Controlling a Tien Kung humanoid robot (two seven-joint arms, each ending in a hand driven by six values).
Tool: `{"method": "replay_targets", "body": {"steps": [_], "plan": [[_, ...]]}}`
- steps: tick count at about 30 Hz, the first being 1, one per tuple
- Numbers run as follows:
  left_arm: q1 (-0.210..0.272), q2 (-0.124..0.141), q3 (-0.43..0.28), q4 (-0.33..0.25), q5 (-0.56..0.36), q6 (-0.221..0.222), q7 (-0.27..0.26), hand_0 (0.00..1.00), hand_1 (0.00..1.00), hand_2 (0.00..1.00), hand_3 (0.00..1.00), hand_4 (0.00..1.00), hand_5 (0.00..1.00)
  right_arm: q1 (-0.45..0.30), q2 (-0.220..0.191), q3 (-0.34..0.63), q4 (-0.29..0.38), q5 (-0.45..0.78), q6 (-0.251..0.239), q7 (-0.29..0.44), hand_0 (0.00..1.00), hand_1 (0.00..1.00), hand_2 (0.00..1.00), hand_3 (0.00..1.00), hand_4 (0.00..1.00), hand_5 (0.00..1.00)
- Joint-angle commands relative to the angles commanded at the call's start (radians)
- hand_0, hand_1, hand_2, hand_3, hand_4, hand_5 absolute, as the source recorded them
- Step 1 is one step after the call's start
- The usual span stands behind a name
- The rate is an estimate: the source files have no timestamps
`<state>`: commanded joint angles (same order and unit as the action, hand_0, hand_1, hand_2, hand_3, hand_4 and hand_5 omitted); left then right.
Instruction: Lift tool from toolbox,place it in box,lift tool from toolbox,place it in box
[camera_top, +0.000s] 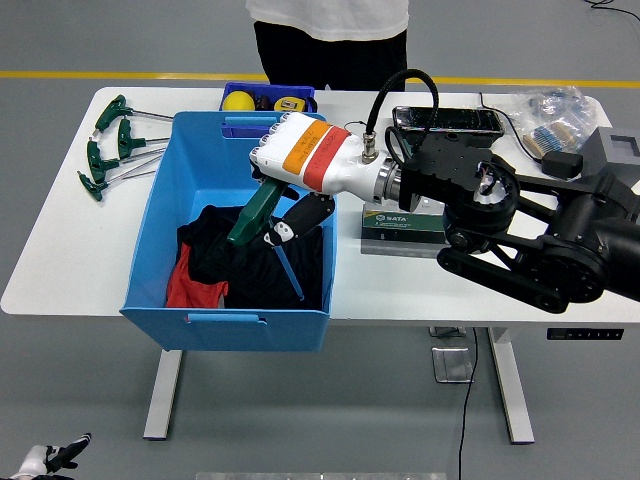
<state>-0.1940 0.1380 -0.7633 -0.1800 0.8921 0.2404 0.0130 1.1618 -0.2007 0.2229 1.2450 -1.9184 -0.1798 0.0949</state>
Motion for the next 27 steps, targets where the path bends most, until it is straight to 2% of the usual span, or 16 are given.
{"method": "replay_targets", "body": {"steps": [3,4,9,10,15,16,27], "plan": [[0.001,0.000,-0.003,0.000,0.005,0.000,0.001,0.600,0.518,0.663,0.703,0.743,0.717,0.003,0.004,-0.001,-0.006,-0.007,0.008,-0.005,0.223,0.191,0.250,0.267,0.998,0.771],[0.001,0.000,-0.005,0.000,0.008,0.000,0.001,0.600,0.516,0.662,0.703,0.743,0.718,0.005,0.005,-0.001,-0.011,-0.008,0.010,-0.006,0.381,0.405,0.508,0.588,0.998,0.777],[0.002,0.001,-0.013,0.000,0.023,0.000,0.005,0.600,0.516,0.662,0.703,0.743,0.718,0.017,0.011,0.006,-0.033,-0.007,0.014,-0.009,0.381,0.405,0.508,0.588,0.998,0.777],[0.003,0.002,-0.014,0.000,0.026,-0.001,0.006,0.598,0.516,0.663,0.703,0.743,0.718,0.019,0.012,0.008,-0.036,-0.007,0.015,-0.009,0.465,0.513,0.605,0.668,0.998,0.778],[0.004,0.003,-0.023,0.000,0.040,-0.001,0.008,0.598,0.516,0.663,0.703,0.743,0.718,0.023,0.014,0.014,-0.046,-0.010,0.017,-0.010,0.465,0.513,0.605,0.668,0.998,0.778],[0.004,0.002,-0.025,0.000,0.042,-0.001,0.008,0.594,0.515,0.662,0.703,0.743,0.718,0.023,0.015,0.016,-0.048,-0.010,0.017,-0.010,0.530,0.562,0.666,0.706,0.998,0.781],[0.002,0.003,-0.013,0.000,0.030,-0.001,0.006,0.595,0.514,0.662,0.702,0.742,0.720,0.026,0.012,0.035,-0.087,-0.016,0.027,-0.009,0.556,0.589,0.684,0.715,0.998,0.803]]}}
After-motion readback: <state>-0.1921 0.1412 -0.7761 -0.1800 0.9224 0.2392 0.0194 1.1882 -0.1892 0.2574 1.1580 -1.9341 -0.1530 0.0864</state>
